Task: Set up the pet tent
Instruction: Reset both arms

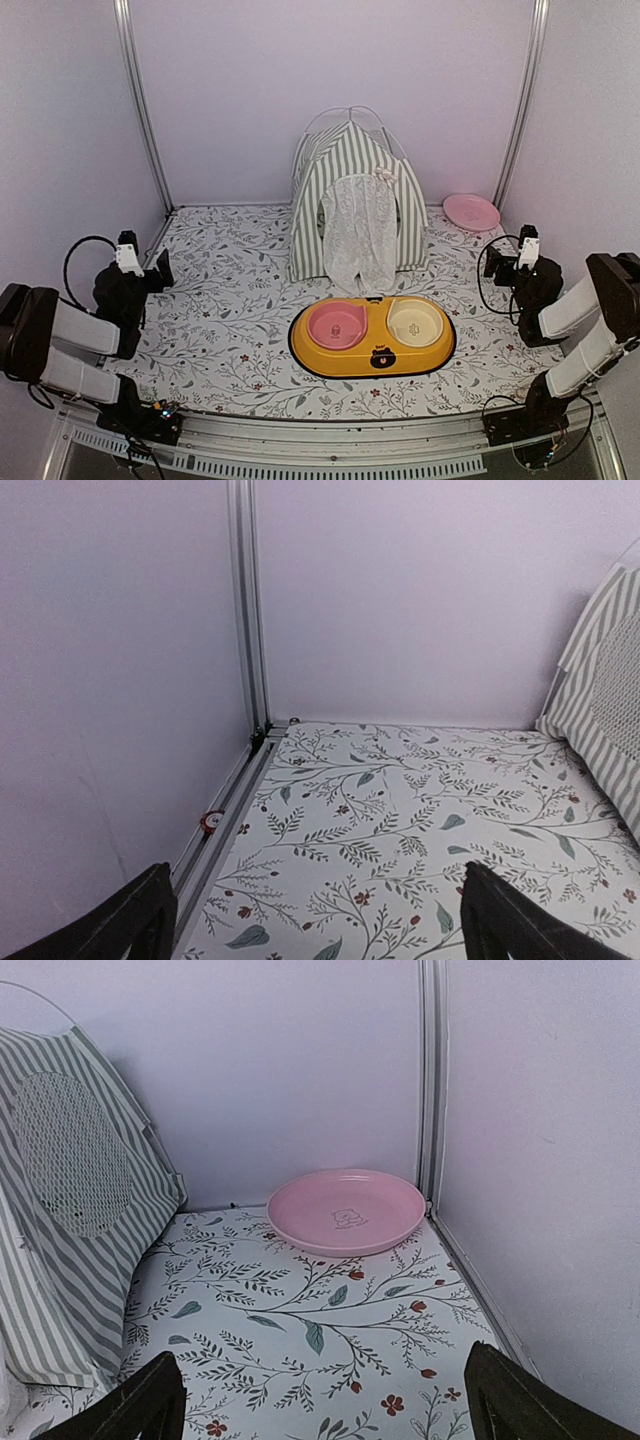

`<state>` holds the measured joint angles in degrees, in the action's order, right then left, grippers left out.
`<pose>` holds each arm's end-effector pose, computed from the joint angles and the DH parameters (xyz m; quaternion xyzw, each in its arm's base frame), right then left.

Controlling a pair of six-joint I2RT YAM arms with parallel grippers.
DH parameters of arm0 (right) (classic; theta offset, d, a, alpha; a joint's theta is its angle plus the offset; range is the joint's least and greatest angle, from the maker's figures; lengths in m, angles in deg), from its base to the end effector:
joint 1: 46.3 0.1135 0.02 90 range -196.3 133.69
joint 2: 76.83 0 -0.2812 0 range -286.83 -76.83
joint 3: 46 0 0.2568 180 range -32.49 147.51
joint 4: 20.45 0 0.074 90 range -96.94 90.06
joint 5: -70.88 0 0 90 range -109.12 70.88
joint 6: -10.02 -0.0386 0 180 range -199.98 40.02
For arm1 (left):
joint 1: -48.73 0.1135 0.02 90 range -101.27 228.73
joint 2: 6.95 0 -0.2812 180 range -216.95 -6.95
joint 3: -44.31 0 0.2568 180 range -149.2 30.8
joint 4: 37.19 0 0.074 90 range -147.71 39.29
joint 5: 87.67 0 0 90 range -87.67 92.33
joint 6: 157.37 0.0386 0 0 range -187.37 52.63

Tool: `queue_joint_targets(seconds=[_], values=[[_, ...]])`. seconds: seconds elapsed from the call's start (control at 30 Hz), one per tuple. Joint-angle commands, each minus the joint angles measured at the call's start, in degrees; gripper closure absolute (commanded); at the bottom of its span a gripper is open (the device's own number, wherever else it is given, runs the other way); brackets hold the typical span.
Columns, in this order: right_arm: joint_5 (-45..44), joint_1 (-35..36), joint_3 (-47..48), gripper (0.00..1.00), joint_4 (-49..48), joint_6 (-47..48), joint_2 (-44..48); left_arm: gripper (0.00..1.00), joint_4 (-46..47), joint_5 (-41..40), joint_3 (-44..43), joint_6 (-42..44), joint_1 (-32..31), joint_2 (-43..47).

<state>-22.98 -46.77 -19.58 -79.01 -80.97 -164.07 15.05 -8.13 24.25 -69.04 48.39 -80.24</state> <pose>0.2441 -0.0046 0.1657 0.0325 0.7201 -0.0211 0.6927 0.2048 0.0058 0.1752 -0.0721 0.7094 0.0528 0.6991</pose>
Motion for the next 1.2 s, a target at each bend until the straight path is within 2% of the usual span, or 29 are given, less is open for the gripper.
queue_joint_targets(seconds=[0.0,0.13,0.17,0.2,0.27,0.43,0.53,0.63,1.17], values=[[0.7,-0.2,0.9,0.01,-1.7,0.3,-0.5,0.01,3.9,1.9,-3.0,4.3,-0.7,-2.7],[0.8,-0.2,0.9,0.01,-1.6,0.4,-0.4,0.01,3.6,5.0,-3.4,5.0,-0.8,-2.9],[0.7,-0.2,0.9,0.01,-1.6,0.4,-0.5,0.01,14.0,5.8,0.1,3.2,-1.0,-7.2],[0.8,-0.2,0.9,0.01,-1.6,0.4,-0.5,0.01,20.4,4.9,1.0,3.9,-1.3,-10.7],[0.7,-0.2,0.9,0.01,-1.6,0.4,-0.5,0.01,26.2,2.5,1.7,3.7,-1.4,-14.6],[0.7,-0.2,0.9,0.01,-1.6,0.4,-0.5,0.01,20.4,5.7,-1.5,4.8,-1.3,-15.7],[0.8,-0.3,0.9,0.01,-1.6,0.4,-0.5,0.01,11.9,9.5,-5.2,5.8,-1.5,-15.1],[0.8,-0.2,0.9,0.01,-1.7,0.4,-0.5,0.01,9.5,7.6,-7.0,5.3,-1.5,-15.4],[0.8,-0.2,0.9,0.01,-1.8,0.3,-0.6,0.0,9.4,7.3,-7.2,5.1,-1.4,-15.5]])
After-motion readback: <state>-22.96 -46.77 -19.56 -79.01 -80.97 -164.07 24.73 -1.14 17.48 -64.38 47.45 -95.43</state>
